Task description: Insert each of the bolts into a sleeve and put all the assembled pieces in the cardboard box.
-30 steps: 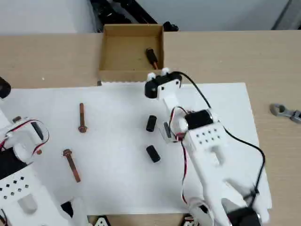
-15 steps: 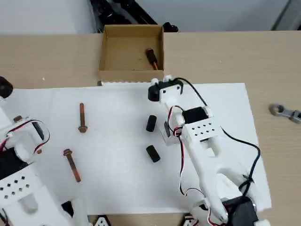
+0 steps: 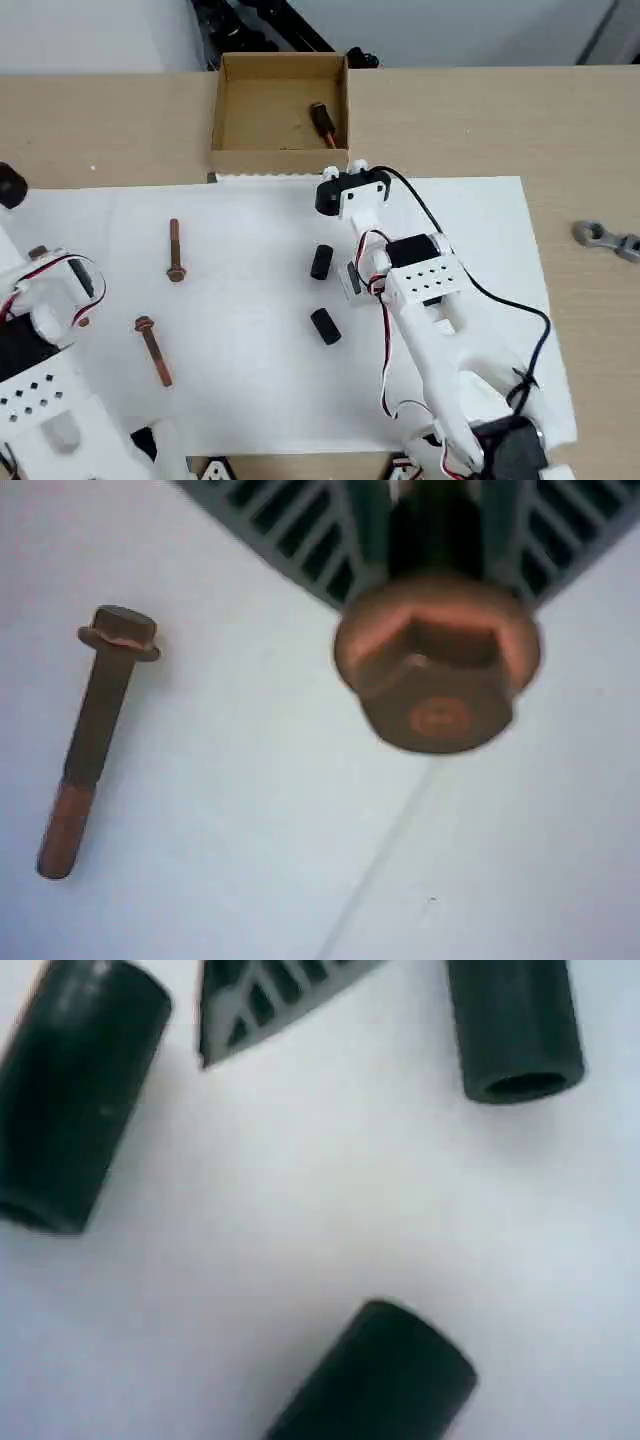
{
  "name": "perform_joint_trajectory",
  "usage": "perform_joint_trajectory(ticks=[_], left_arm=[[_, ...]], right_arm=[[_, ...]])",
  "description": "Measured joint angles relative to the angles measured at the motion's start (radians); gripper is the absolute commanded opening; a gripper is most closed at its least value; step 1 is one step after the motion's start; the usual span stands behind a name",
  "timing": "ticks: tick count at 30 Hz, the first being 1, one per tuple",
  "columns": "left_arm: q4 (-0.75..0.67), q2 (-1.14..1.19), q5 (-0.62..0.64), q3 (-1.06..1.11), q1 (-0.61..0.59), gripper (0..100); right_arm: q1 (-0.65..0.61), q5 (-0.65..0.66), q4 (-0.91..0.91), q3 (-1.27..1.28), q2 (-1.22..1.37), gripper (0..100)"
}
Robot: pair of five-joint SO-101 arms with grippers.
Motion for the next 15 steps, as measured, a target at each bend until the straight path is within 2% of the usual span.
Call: perform_joint_trajectory(ticks=[7,15], left_arm=[[0.000,0.000,0.000,0.000,0.000,1],[0.000,0.000,-0.025,0.000,0.000,1]], right_arm=[[0.008,0.000,-0.094,0.000,0.143,15.8],[0.008,-0.003,-0.118,0.000,0.152,15.6]])
